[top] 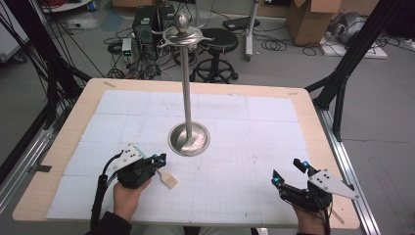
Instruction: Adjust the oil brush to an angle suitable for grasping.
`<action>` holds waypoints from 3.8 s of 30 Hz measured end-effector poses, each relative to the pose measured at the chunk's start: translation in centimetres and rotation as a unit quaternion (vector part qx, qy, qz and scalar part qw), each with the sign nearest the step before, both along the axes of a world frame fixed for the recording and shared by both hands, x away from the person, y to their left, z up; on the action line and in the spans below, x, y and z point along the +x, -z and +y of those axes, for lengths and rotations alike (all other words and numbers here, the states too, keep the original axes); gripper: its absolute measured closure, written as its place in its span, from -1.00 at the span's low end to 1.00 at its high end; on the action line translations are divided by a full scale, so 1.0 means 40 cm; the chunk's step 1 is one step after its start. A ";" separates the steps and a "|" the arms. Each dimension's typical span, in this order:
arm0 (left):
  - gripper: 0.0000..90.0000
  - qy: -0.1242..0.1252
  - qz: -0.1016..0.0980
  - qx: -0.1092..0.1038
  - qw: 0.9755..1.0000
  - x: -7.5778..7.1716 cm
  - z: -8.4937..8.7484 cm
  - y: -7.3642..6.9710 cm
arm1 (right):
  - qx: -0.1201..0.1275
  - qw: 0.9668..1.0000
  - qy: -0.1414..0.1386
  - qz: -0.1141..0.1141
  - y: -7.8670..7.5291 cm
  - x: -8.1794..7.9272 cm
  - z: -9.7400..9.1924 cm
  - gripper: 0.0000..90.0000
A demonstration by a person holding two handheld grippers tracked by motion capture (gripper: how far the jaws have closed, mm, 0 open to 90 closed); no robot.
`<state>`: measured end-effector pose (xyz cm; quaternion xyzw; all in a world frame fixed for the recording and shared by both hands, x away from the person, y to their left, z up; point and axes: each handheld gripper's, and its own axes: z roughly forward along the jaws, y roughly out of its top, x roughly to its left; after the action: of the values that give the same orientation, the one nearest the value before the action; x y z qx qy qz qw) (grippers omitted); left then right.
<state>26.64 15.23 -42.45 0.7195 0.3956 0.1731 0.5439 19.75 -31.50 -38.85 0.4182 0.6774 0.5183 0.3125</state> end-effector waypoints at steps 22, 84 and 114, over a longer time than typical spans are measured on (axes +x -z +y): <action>0.99 0.016 0.090 0.074 0.993 0.011 -0.082 0.063 | 0.002 1.000 -0.002 0.003 0.001 0.000 0.000 -0.58; 0.99 -0.159 0.131 0.064 0.977 0.015 0.364 0.010 | 0.001 1.000 0.005 0.011 0.005 0.000 0.001 -0.57; 0.99 -0.049 0.132 0.132 0.981 0.114 0.075 0.035 | -0.005 1.000 0.002 0.014 0.008 0.003 0.000 -0.57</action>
<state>31.19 18.25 -43.84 0.7810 0.4727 0.1539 0.3780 19.86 -31.48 -39.16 0.4254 0.6834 0.5082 0.3061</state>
